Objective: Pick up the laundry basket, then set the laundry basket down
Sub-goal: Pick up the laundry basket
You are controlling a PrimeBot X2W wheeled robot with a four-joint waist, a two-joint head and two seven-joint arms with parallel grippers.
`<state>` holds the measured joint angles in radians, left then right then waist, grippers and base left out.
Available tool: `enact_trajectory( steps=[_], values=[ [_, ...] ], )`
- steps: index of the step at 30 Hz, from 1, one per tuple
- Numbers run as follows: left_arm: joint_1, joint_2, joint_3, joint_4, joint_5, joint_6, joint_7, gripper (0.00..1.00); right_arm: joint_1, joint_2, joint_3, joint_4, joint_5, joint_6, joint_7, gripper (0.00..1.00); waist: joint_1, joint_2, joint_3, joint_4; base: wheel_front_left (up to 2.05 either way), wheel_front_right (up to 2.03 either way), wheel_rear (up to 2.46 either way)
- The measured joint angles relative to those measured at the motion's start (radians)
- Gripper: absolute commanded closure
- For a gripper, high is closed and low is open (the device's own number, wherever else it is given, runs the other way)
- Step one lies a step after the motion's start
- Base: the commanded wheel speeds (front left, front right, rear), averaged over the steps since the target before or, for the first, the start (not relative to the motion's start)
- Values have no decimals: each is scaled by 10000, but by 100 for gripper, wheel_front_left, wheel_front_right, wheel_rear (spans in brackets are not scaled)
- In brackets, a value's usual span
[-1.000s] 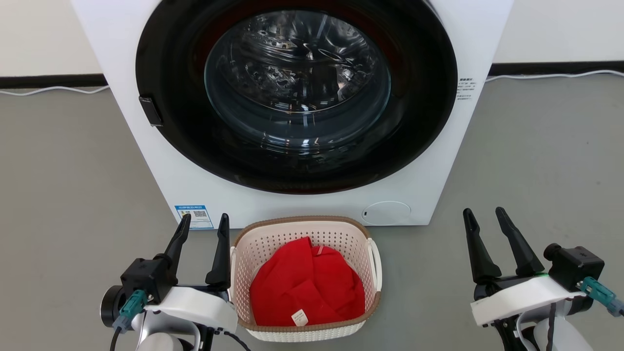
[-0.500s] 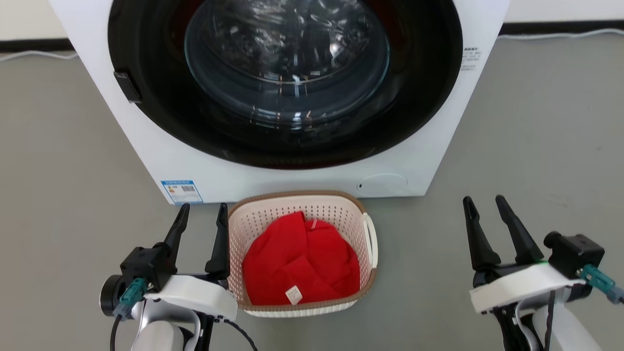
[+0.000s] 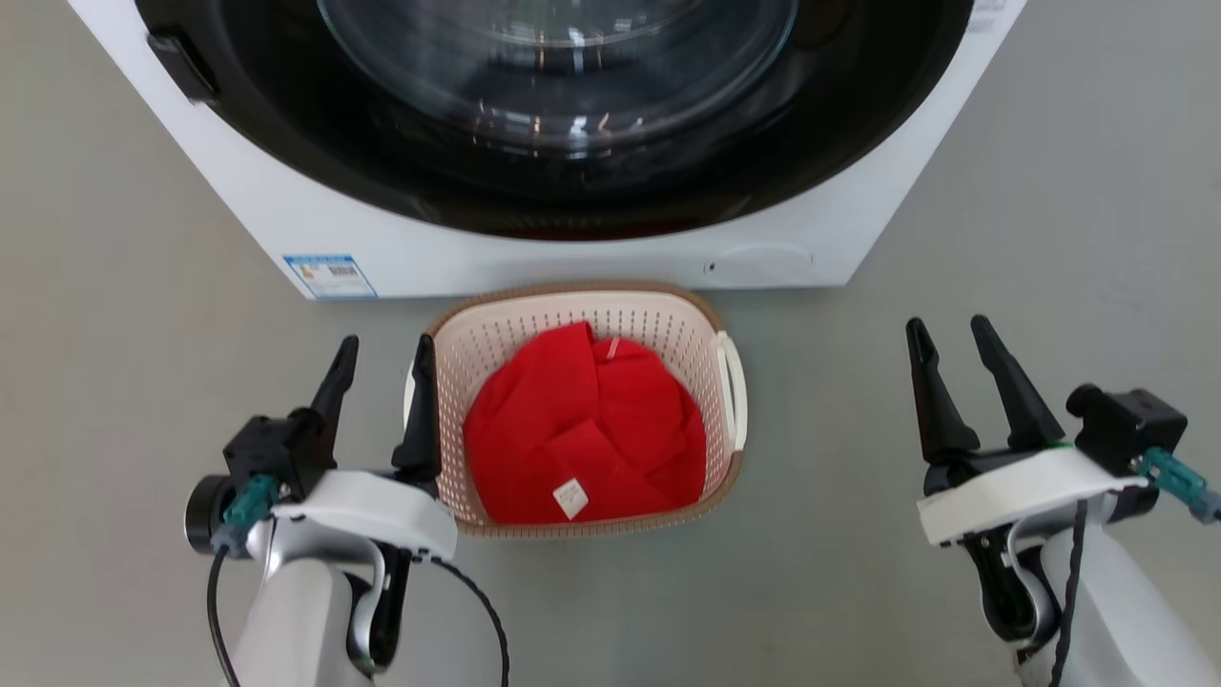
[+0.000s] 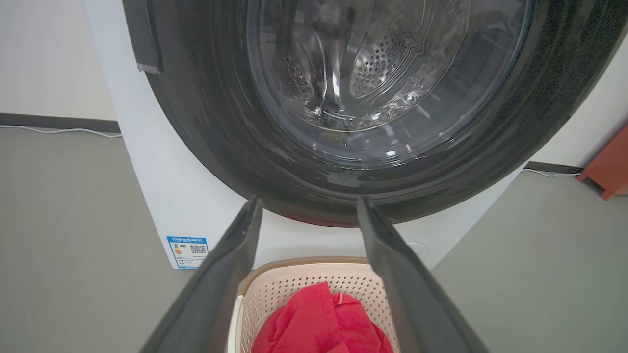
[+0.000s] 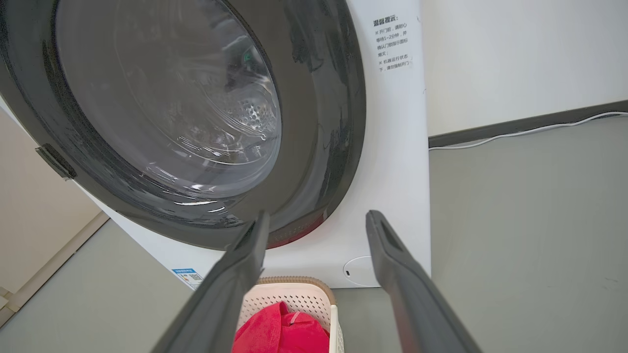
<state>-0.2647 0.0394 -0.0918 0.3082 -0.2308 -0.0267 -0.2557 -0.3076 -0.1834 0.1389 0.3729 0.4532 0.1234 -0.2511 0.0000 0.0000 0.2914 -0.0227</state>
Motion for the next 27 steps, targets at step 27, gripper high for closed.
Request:
enact_trajectory(
  steps=[27],
  values=[
    [-4010,109,988,3983,460,-351,-10,0,-3888,-190,1622,2926,903,2,-13,0,0,0,3625,132,0,0,0]
  ],
)
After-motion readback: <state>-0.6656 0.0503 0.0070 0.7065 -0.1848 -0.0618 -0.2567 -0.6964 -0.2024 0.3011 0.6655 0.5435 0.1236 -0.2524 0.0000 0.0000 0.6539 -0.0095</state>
